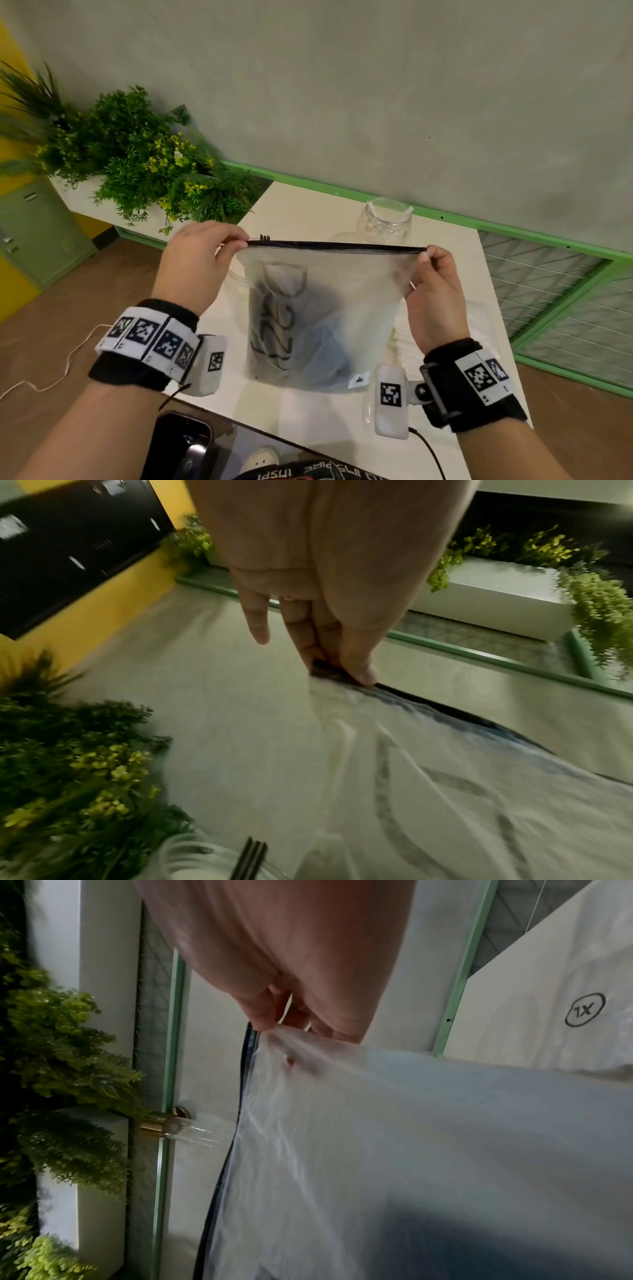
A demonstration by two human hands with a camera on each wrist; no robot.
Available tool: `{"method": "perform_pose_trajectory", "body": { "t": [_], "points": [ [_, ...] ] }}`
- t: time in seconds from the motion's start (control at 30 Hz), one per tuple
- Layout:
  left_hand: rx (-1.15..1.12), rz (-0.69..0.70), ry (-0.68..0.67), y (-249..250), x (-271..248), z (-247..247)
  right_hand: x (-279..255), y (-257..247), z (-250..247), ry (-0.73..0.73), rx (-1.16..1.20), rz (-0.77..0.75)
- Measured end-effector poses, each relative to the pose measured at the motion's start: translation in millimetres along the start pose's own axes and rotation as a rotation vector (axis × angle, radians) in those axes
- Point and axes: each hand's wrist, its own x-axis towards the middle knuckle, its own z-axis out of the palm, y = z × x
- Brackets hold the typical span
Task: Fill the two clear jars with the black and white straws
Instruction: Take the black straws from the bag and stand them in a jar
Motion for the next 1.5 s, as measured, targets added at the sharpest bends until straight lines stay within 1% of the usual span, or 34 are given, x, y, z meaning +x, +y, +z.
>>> {"method": "perform_pose_trajectory", "body": {
  "t": [0.13,0.27,0.33,0.47,0.63,0.7,0.8,0.97,1.0,1.03,1.1,1.13,1.17,1.2,1.23,1.27,1.33,1.4,1.43,1.5],
  "points": [
    [-0.013,-0.032,0.003,-12.7,-9.5,-13.0,-0.9,3.6,0.8,-0.049,-0.008,-0.003],
    [-0.044,-0.041,-0.003,-12.8,-14.1,-18.9,-3.4,4.0,0.9,-0.093,0.013,0.033],
    [-0.084,-0.072,-0.003,-13.6,-15.1,-18.7,-4.5,3.0,1.8,-0.105,0.026,0.039],
    [-0.144,-0.118,-0.051,-15.4,-17.4,-17.7,-6.4,-1.9,1.6,-0.105,0.076,0.053],
    [-0.184,-0.154,0.015,-12.2,-18.2,-20.9,-6.6,-3.3,-1.4,-0.099,0.085,0.050],
    [-0.175,-0.135,0.022,-12.3,-19.2,-20.9,-7.3,-5.0,-0.7,-0.107,0.097,0.051],
    [-0.109,-0.061,0.030,-14.7,-21.4,-21.2,-6.6,-7.4,-0.7,-0.113,0.111,0.050],
    [-0.035,0.079,0.012,-17.2,-21.9,-24.4,1.2,-7.4,-1.1,-0.063,0.014,0.038],
    [-0.033,0.087,0.014,-18.1,-21.3,-25.5,2.9,-6.2,-0.4,-0.046,-0.050,0.004],
    [-0.032,0.092,0.020,-19.2,-20.9,-26.7,3.9,-5.4,1.0,-0.032,-0.156,-0.070],
    [-0.030,0.102,0.028,-20.1,-20.4,-28.8,2.1,-6.9,8.8,-0.041,-0.441,-0.320],
    [-0.029,0.108,0.028,-19.5,-20.3,-29.3,-0.3,-8.6,17.0,-0.088,-0.606,-0.474],
    [-0.031,0.114,0.027,-18.4,-20.6,-29.3,-2.9,-10.6,27.0,-0.176,-0.791,-0.636],
    [-0.035,0.116,0.025,-16.9,-20.5,-29.0,-4.9,-12.5,38.7,-0.295,-0.983,-0.764],
    [-0.039,0.118,0.023,-15.2,-20.6,-28.7,-6.0,-12.5,50.4,-0.432,-1.152,-0.840],
    [-0.039,0.119,0.022,-13.7,-20.8,-28.5,-6.7,-10.9,61.0,-0.566,-1.282,-0.866],
    [-0.040,0.119,0.025,-11.8,-21.3,-28.4,-5.8,-7.8,74.5,-0.774,-1.417,-0.841],
    [-0.042,0.110,0.029,-11.8,-22.6,-29.6,-1.1,-7.3,78.0,-0.900,-1.491,-0.784],
    [-0.040,0.106,0.030,-13.1,-23.8,-30.3,1.4,-9.0,78.3,-0.947,-1.557,-0.722],
    [-0.034,0.080,0.011,-16.4,-27.5,-32.3,6.5,-13.6,76.2,-1.011,-1.701,-0.546]
  ]
}}
